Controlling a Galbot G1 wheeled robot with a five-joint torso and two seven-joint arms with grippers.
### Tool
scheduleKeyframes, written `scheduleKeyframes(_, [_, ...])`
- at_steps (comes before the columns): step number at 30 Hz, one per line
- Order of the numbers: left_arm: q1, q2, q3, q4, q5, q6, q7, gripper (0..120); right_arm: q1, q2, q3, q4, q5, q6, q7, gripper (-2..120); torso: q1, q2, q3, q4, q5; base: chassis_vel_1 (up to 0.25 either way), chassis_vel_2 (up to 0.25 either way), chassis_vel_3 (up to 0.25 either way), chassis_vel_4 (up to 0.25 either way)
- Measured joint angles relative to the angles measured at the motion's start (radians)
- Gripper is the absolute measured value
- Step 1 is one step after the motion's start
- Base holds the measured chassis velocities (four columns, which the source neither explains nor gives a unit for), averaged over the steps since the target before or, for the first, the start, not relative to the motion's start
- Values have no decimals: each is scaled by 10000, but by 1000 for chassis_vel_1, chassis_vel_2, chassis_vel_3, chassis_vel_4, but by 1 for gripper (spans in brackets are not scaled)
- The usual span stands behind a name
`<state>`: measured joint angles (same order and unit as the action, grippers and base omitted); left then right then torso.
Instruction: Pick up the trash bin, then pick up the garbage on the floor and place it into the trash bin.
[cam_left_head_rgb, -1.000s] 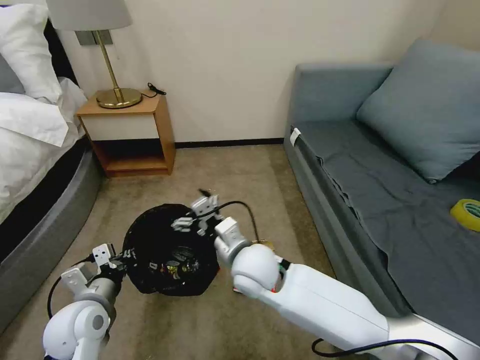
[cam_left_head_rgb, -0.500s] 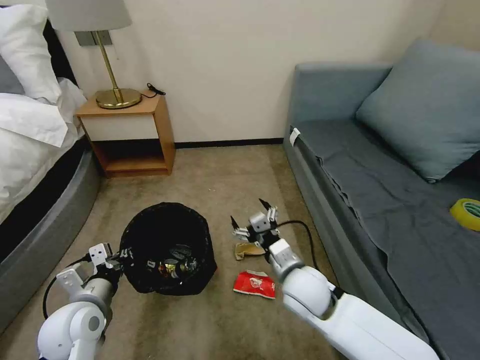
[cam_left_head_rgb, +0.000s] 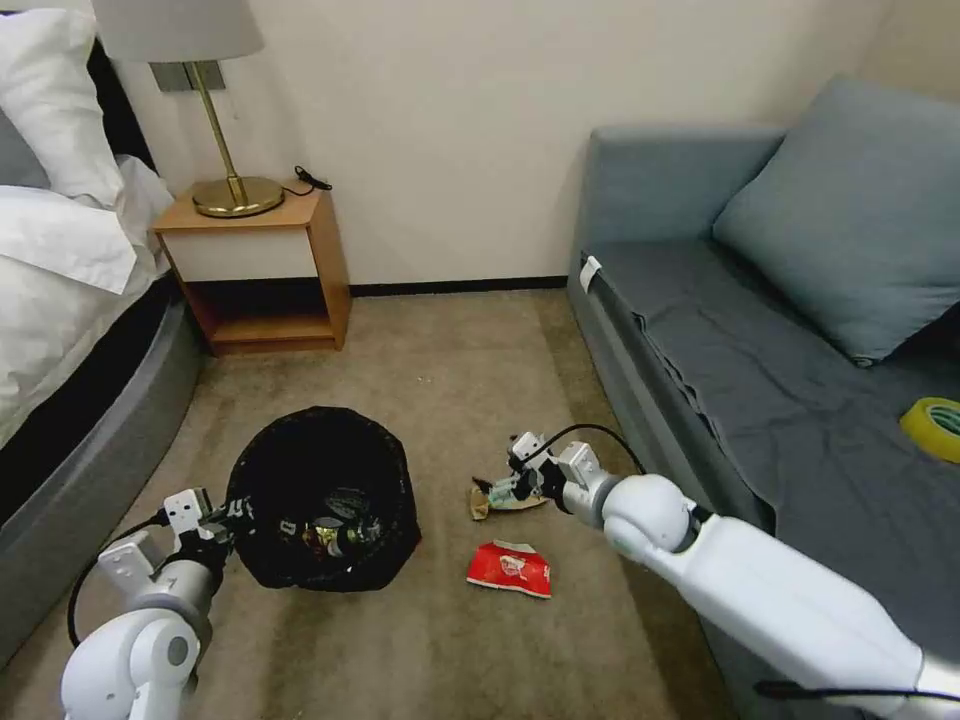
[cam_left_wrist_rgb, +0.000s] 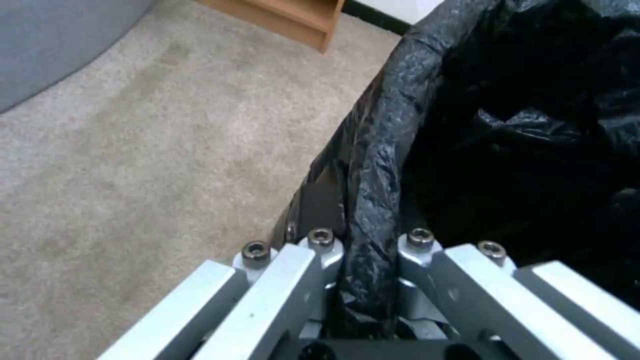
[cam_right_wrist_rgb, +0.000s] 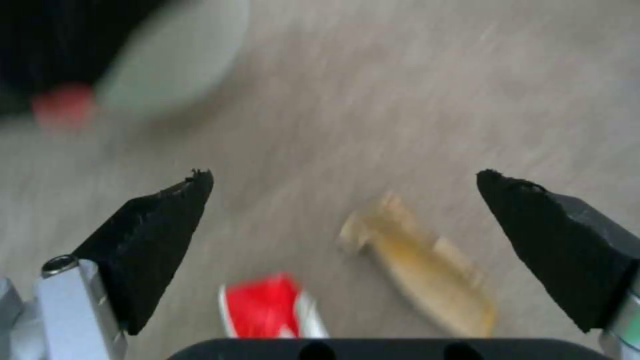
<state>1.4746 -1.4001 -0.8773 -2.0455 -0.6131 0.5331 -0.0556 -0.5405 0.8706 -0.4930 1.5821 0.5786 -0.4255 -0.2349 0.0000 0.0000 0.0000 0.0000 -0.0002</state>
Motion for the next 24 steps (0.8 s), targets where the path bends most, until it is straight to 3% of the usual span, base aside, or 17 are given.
scheduleKeyframes(1, [0, 0, 0, 0, 0, 0, 0, 4, 0, 0, 0, 0, 0, 0, 0, 100, 0, 0, 0, 0, 0, 0, 0, 0, 0])
scheduleKeyframes(4, [98, 19, -56, -33, -48, -35, 49, 4, 668, 320, -926, -1601, -179, -33, -1415, 100, 0, 0, 0, 0, 1, 0, 0, 0, 0])
scheduleKeyframes(6, [106, 22, -58, -37, -52, -38, 54, 4, 727, 366, -1004, -1756, -235, -18, -1557, 100, 0, 0, 1, 0, 1, 0, 0, 0, 0])
scheduleKeyframes(7, [154, 27, -82, -55, -89, -53, 90, 4, 951, 577, -1292, -2411, -466, 88, -2113, 100, 0, -1, 1, 0, 3, 0, 0, 0, 0])
scheduleKeyframes(12, [204, 29, -169, -56, -165, -87, 127, 4, 1441, 1071, -1838, -3990, -860, 386, -3030, 100, 0, 0, 1, 0, 3, 0, 0, 0, 0])
scheduleKeyframes(19, [229, 49, -314, 14, -250, -116, 166, 4, 1744, 1779, -2182, -5696, -1289, 861, -3540, 100, 0, 0, 1, 0, 1, 0, 0, 0, 0])
scheduleKeyframes(24, [231, 52, -331, 46, -252, -120, 182, 4, 1751, 2072, -2267, -6140, -1504, 1029, -3646, 100, 0, 0, 1, 0, 1, 0, 0, 0, 0])
